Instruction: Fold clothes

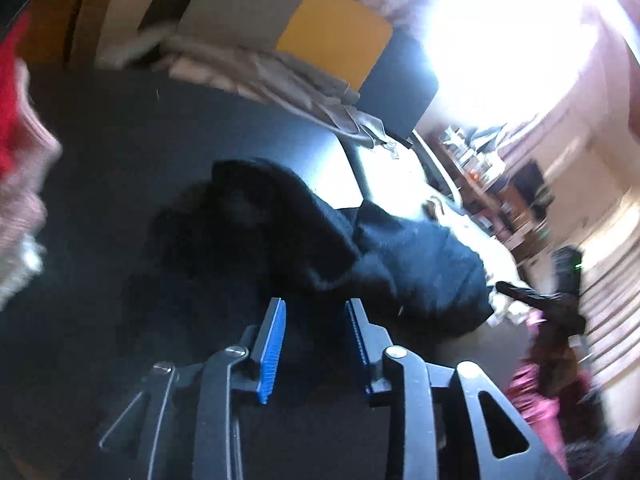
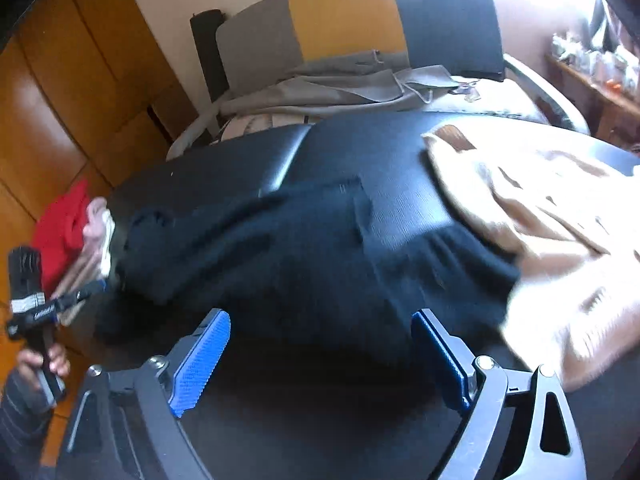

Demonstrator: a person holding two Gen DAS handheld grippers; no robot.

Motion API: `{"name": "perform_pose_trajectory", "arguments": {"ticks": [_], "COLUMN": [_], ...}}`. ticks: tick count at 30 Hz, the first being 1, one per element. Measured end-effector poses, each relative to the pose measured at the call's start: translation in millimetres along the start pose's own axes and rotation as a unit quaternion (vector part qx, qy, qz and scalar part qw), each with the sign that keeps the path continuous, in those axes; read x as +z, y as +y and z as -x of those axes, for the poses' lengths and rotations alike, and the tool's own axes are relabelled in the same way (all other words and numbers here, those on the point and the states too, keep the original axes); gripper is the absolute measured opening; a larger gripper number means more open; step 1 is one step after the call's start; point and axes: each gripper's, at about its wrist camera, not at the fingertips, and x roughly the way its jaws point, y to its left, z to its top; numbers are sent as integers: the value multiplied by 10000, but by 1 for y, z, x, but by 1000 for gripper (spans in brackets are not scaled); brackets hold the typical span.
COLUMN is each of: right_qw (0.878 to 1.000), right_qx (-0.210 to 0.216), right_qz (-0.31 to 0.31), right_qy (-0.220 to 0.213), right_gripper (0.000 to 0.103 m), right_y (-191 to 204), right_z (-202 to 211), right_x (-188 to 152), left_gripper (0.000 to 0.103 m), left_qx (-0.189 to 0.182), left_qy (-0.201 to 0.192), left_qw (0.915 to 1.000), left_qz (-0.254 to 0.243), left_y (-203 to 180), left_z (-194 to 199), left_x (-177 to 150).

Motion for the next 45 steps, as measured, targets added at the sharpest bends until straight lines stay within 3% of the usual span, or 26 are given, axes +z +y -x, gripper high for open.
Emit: {"name": "perform_pose_trajectory", "arguments": {"ticks": [3, 5, 7, 10, 14, 19, 23, 27, 30, 33, 42, 44, 45], "right_qw": [9966, 9957, 9974, 9991, 9905, 9732, 9737, 9806, 9850, 9866, 9742, 9668, 9626], "right_qx": [379, 473, 419, 351, 643, 691, 647, 630, 680, 584, 811, 445, 353], "right_qz": [-690, -756, -548, 162, 1159, 1915, 1601, 1255, 1189, 1356, 2071, 2424, 2544], "right_qy": [250, 257, 213, 182, 355, 1068, 1485, 1367, 1054, 694, 395, 678, 864], "right_gripper": [94, 84, 34, 22, 21, 21, 31, 56, 67, 68, 67, 66, 53], "right_y": [-14, -14, -4, 18, 62, 91, 81, 72, 75, 88, 181, 200, 205], "right_z": [-39, -49, -47, -44, -7, 27, 40, 69, 97, 101, 7, -31, -46], "right_x": [13, 20, 18, 14, -38, -134, -179, -178, -163, -141, -90, -91, -94], "left_gripper": [43, 46, 44, 25, 20, 20, 22, 28, 29, 30, 35, 38, 39], "left_qx": [-340, -480, -294, 276, 194, 136, -70, -235, -143, -35, 124, 67, 66], "left_qy": [202, 423, 711, 798, 629, 473, 602, 416, 316, 221, 270, 332, 376], "left_qw": [9983, 9957, 9942, 9963, 9977, 9985, 9981, 9982, 9987, 9996, 9993, 9992, 9991], "left_qz": [422, 666, 752, 177, -177, -233, 114, 366, 362, 165, -226, -200, -168], "left_y": [7, 10, 9, -9, -19, -11, 7, 12, 8, -2, -14, -10, -8], "left_z": [-22, -42, -63, -78, -65, -33, -18, -4, -4, -4, -5, -8, -10], "left_x": [19, 29, 33, 29, 7, -41, -76, -86, -82, -77, -69, -66, -64]}}
